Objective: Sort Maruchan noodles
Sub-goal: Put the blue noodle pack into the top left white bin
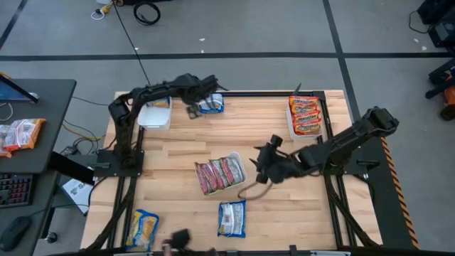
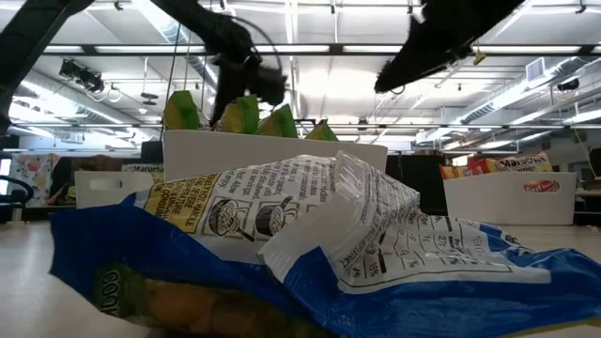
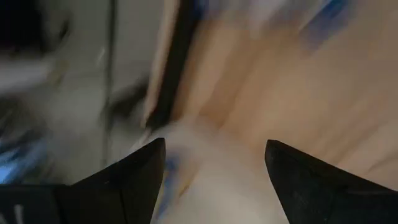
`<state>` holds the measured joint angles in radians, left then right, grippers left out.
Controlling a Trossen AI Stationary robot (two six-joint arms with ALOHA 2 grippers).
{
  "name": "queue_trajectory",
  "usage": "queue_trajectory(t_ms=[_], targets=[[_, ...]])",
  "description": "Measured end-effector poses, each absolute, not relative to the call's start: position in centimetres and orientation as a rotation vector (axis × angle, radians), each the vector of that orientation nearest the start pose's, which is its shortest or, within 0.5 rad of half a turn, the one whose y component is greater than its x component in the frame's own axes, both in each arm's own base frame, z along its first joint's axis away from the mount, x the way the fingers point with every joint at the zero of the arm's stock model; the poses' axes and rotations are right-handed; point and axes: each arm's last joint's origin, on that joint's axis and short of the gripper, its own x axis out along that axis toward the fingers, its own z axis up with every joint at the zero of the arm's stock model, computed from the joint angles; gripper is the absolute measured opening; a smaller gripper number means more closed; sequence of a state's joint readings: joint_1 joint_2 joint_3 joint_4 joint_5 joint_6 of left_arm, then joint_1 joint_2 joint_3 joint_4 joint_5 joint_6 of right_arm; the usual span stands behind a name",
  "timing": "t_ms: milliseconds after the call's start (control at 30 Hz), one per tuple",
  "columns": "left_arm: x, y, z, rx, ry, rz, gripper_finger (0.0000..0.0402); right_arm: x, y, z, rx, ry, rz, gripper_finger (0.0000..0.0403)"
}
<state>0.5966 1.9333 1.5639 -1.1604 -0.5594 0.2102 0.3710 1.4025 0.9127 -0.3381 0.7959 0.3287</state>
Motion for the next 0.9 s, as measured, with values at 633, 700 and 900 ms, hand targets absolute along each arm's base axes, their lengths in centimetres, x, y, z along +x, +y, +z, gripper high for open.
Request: queue_trajectory(t_ms=[633, 700, 900], targets=[[36.2, 19.4, 17.6, 0.412, 1.549, 0.275, 0.0279, 22.5, 13.5, 21.2, 0.062, 0.680, -0.417, 0.0223], [36.1, 19.9, 16.8, 0.417, 1.576, 0.270, 0.0279, 22.2, 13.5, 20.7, 0.064, 0.689, -0.421, 0.0222], [35.9, 21.3, 14.3, 0.490, 1.676, 0.292, 0.0279, 22.0, 13.0, 19.7, 0.058, 0.705, -0.441, 0.0222]])
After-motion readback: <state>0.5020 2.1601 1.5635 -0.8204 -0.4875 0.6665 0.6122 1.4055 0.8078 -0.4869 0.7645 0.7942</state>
